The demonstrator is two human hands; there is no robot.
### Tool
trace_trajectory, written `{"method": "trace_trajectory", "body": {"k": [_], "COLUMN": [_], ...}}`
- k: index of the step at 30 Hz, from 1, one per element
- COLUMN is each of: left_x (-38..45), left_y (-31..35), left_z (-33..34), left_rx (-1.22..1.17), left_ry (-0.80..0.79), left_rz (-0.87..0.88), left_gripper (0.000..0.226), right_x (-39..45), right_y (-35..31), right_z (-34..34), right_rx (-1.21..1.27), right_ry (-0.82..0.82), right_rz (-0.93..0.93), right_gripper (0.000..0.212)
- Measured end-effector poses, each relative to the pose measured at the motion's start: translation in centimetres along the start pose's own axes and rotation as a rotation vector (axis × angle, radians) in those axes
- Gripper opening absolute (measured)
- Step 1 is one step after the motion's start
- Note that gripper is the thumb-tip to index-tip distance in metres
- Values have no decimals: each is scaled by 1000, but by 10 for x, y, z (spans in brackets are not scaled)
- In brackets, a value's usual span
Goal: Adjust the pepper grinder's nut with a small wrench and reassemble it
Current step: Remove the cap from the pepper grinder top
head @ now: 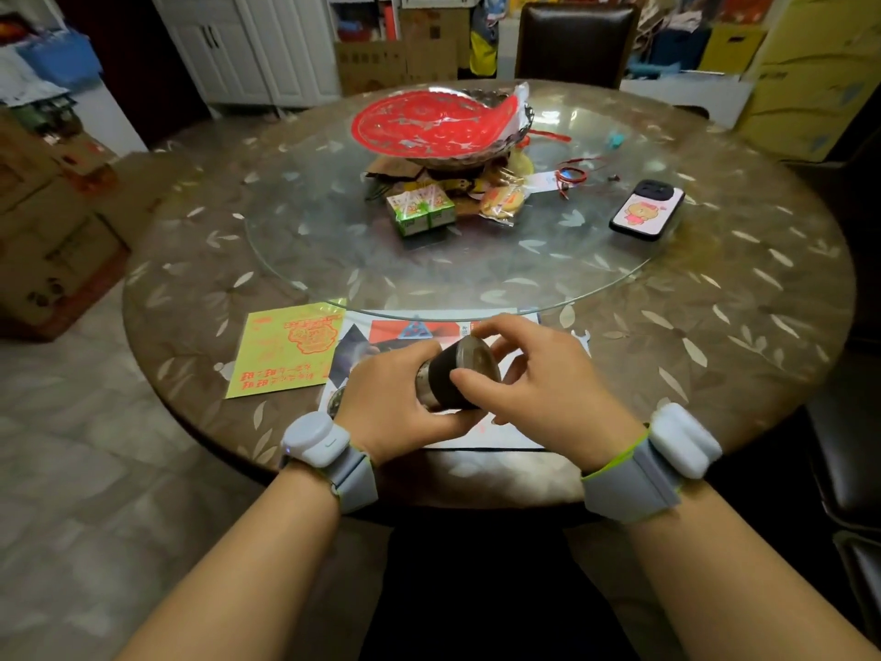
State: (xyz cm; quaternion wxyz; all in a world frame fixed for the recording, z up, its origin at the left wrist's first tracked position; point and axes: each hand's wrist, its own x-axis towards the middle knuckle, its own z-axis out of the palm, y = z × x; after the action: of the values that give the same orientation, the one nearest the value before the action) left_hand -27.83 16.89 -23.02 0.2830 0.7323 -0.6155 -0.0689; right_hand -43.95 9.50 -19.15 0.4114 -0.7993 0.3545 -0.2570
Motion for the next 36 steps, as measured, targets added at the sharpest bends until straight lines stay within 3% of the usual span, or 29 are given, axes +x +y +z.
{"method": "trace_trajectory", "body": {"k": [11,16,20,23,27,32,36], "left_x": [8,11,16,19,25,28,28], "left_y": [-7,-14,-20,-25,-37,-37,-36], "left_z": [5,-1,-2,-4,-6,-3,-3], "left_rx": [43,-104,-200,-299,-411,-398,-386], "left_ry": [13,84,97,103,108,73,60], "left_rz": [9,-28,-52,-70,-94,-62,-56], "left_gripper": [55,62,58,44,41,36,40], "right_x": [4,12,23,26,19,11,9], "right_y": [6,12,34,70,100,115,118], "right_z": [0,-7,-5,5,12,13,7], "right_rx": [151,619,779,456,28,-188,-341], "right_ry": [-1,-82,-64,66,56,120,61], "right_rz": [38,83,120,160,132,79,94], "right_gripper": [22,32,37,43,47,46,47]}}
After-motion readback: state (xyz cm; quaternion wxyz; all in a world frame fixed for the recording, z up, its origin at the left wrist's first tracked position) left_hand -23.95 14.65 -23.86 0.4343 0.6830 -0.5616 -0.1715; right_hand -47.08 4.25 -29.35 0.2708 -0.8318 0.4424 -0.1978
